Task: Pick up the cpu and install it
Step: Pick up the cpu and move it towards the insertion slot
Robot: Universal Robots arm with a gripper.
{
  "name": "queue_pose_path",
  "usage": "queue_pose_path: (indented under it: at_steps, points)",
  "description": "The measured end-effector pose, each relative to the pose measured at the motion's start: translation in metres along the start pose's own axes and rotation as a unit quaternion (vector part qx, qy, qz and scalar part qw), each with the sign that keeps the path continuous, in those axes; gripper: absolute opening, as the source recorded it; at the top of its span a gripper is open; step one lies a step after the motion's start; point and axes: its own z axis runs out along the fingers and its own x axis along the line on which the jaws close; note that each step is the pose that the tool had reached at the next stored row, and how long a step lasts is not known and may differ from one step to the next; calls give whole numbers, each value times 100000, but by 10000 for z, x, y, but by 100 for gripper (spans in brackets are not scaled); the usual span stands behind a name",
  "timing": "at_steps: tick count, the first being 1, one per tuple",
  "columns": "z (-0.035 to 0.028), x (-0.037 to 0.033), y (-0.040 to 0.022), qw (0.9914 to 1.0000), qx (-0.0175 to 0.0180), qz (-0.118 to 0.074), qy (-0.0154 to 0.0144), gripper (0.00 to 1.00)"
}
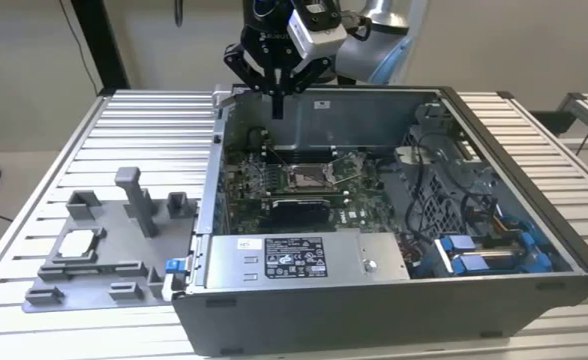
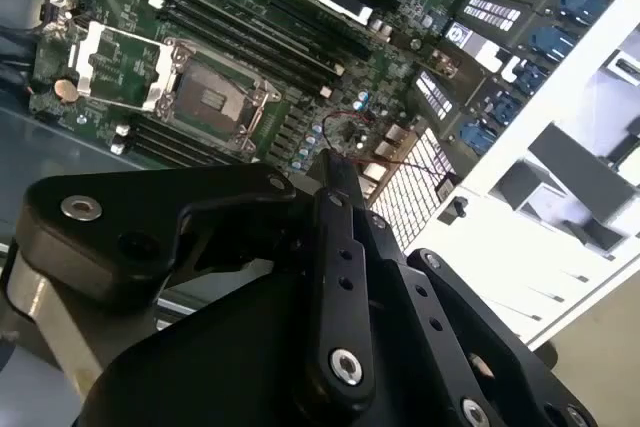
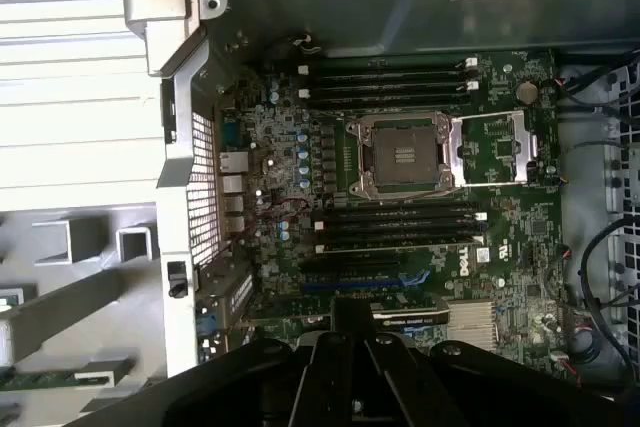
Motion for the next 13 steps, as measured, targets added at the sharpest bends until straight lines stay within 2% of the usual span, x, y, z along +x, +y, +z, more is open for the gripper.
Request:
queue_pose_path:
  at_steps: [4,7,9,13]
  points:
    - [0,8,0,100000,2,4,2,0]
    - [-2,41,-3,100000,5,-1,3,0]
    - [-2,87,-6,100000,4,-10,3,0]
    - [-5,222,-16,100000,-2,-69,-7,0]
